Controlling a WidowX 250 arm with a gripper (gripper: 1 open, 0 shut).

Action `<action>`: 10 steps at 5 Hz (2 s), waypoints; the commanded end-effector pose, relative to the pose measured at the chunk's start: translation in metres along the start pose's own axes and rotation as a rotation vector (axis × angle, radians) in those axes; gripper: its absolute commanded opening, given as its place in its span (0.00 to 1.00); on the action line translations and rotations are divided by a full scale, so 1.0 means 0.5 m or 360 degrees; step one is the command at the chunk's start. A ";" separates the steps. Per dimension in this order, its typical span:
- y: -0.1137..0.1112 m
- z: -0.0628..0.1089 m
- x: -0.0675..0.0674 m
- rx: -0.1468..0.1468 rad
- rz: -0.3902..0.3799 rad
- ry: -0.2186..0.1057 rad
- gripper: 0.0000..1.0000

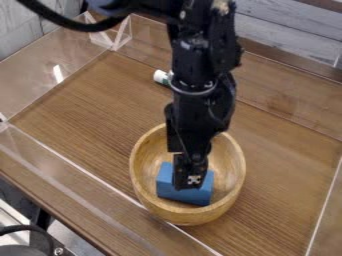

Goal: Remove the blue block from inside the brown bowl and put it on the table

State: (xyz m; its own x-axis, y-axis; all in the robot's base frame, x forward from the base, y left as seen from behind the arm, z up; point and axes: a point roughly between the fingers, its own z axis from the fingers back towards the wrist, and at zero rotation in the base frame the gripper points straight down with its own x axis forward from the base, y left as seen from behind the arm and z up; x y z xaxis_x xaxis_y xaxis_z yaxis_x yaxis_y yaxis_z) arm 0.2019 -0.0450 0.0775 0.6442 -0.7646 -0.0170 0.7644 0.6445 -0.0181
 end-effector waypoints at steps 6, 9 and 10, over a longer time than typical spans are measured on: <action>0.005 -0.058 0.001 -0.0024 0.0072 -0.0098 1.00; 0.007 -0.049 -0.006 -0.0050 0.0132 -0.0103 0.00; 0.009 -0.042 -0.009 -0.0053 0.0144 -0.0095 0.00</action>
State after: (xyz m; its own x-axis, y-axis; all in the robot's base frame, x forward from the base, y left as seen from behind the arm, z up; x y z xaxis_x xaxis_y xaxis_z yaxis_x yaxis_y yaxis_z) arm 0.1911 -0.0383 0.0445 0.7099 -0.7043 -0.0098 0.7009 0.7077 -0.0894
